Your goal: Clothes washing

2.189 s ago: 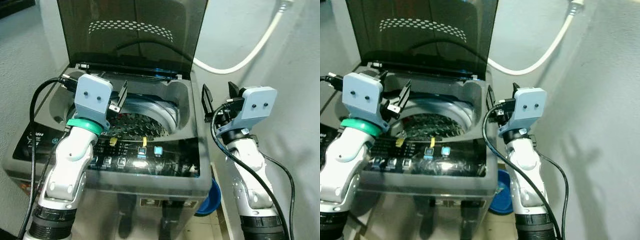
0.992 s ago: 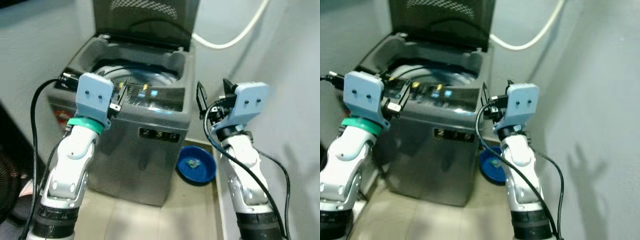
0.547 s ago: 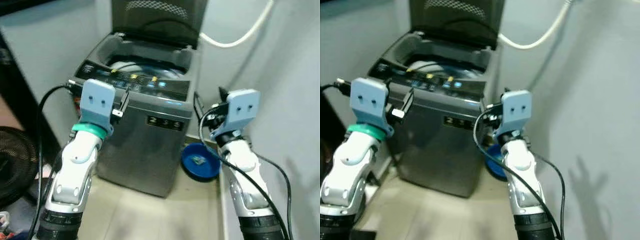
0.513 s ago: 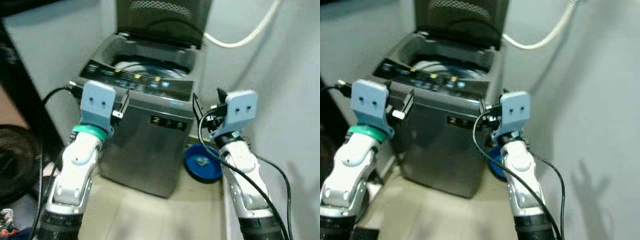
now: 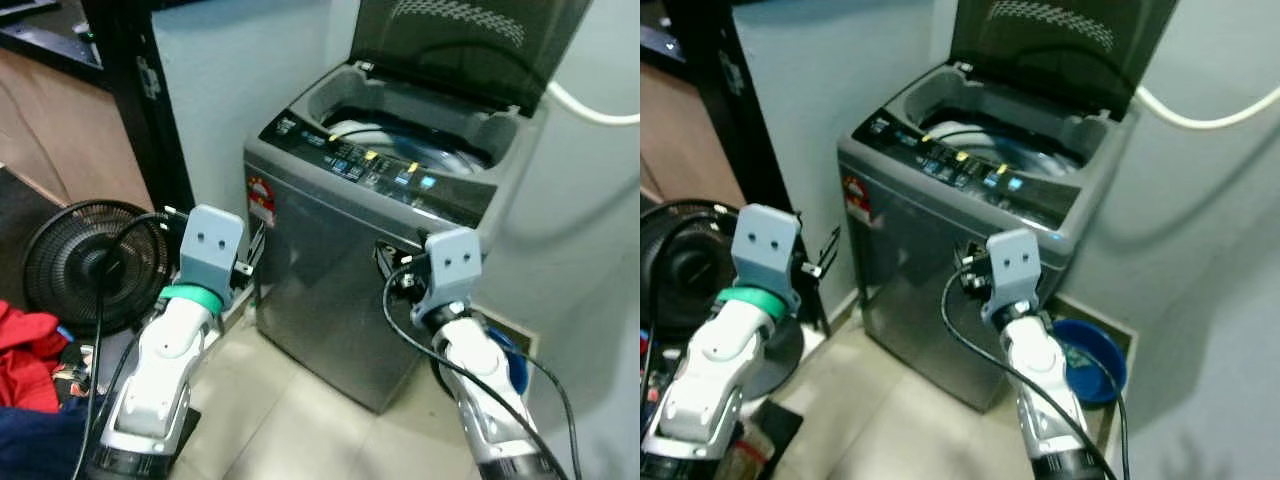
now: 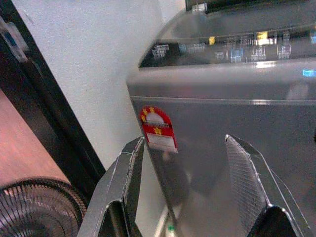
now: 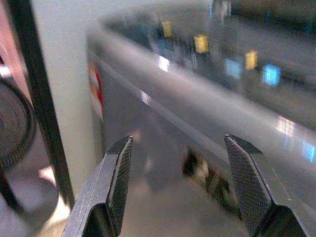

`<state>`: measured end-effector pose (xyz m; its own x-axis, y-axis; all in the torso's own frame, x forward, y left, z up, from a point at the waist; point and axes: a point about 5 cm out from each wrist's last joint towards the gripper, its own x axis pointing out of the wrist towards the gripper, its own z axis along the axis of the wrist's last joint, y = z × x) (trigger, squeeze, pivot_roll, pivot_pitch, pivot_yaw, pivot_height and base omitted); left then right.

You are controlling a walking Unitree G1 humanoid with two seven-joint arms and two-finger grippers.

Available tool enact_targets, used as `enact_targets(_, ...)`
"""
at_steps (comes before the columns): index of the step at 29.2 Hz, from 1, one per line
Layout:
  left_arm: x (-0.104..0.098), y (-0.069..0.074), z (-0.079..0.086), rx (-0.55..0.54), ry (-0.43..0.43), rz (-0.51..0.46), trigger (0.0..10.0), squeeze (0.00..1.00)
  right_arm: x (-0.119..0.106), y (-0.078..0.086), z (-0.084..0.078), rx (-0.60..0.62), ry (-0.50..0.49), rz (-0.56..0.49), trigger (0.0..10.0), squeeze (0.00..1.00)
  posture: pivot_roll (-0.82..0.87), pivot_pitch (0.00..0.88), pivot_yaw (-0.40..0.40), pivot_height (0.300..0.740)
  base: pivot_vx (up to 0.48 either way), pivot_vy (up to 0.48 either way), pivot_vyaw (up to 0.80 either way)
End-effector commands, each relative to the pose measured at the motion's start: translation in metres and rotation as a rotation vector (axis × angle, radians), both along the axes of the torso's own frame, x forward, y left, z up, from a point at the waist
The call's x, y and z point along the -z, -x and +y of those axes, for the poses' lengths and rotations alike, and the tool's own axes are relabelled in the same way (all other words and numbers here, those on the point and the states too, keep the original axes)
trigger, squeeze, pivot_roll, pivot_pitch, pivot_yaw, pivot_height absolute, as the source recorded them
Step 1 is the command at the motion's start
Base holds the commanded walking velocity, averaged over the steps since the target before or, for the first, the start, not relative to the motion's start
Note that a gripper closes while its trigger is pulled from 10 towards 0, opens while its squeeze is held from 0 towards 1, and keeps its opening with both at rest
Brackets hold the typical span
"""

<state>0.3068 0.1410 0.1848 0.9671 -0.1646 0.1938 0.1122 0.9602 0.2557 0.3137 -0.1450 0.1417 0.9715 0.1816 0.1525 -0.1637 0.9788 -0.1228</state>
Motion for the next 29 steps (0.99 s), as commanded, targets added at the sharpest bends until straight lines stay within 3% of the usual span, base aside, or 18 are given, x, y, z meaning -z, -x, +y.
enact_targets(1,0.019,0.002,0.003,-0.013,-0.019,0.065,10.0,0.00,0.016,0.002,-0.009,0.043,-0.020,0.059,10.0,0.00,0.05,0.000,-0.026,0.740,0.000,0.000,0.79)
enact_targets(3,0.047,0.005,0.010,-0.050,-0.036,0.163,10.0,0.00,0.046,0.008,-0.022,0.099,-0.047,0.173,10.0,0.00,0.05,0.003,-0.025,0.740,0.000,0.000,0.79)
enact_targets(7,0.065,0.006,0.019,-0.095,-0.041,0.227,10.0,0.00,0.062,0.013,-0.027,0.114,-0.027,0.227,10.0,0.00,0.05,0.008,-0.023,0.740,0.000,0.000,0.79)
enact_targets(9,0.084,0.010,0.027,-0.126,-0.082,0.280,10.0,0.00,0.083,0.019,-0.029,0.119,0.001,0.293,10.0,0.00,0.05,0.008,-0.023,0.740,0.000,0.000,0.79)
enact_targets(17,0.098,0.015,0.029,-0.132,-0.096,0.316,10.0,0.00,0.102,0.026,-0.030,0.125,0.021,0.355,10.0,0.00,0.06,0.013,-0.027,0.740,0.000,0.000,0.79)
enact_targets(29,0.109,0.016,0.033,-0.150,-0.091,0.334,10.0,0.00,0.105,0.024,-0.031,0.123,0.017,0.340,10.0,0.00,0.05,0.014,-0.028,0.740,0.000,0.000,0.79)
